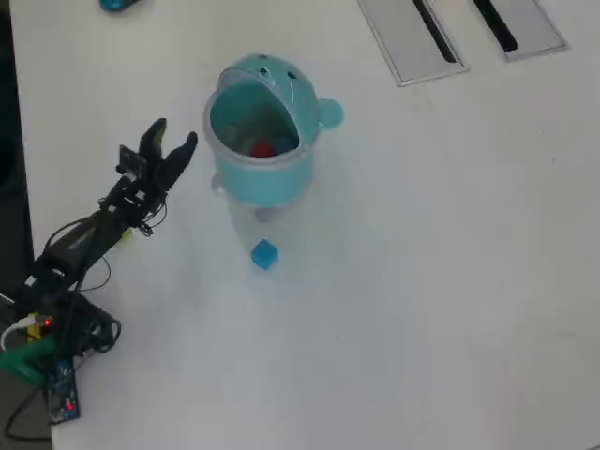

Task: Grasp RGB lego blocks and put them in the bin one by one.

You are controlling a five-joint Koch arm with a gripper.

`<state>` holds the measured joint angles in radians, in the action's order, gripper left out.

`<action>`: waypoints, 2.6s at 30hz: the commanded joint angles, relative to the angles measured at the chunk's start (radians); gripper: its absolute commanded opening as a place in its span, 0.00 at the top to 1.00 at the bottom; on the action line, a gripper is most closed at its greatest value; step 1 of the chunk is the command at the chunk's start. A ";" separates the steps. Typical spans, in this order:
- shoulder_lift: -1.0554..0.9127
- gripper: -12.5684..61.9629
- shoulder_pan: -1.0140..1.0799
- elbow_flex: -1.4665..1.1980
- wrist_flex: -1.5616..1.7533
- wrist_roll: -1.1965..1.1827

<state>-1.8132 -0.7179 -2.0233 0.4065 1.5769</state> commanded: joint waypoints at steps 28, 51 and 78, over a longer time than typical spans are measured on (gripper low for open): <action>-0.535 0.39 -0.304 0.144 -1.285 0.057; -0.416 0.39 -0.488 0.114 -1.440 0.463; -0.129 0.40 -0.523 -0.126 -1.140 0.770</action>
<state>-1.9436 -1.2502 -2.1783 -0.7869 2.3255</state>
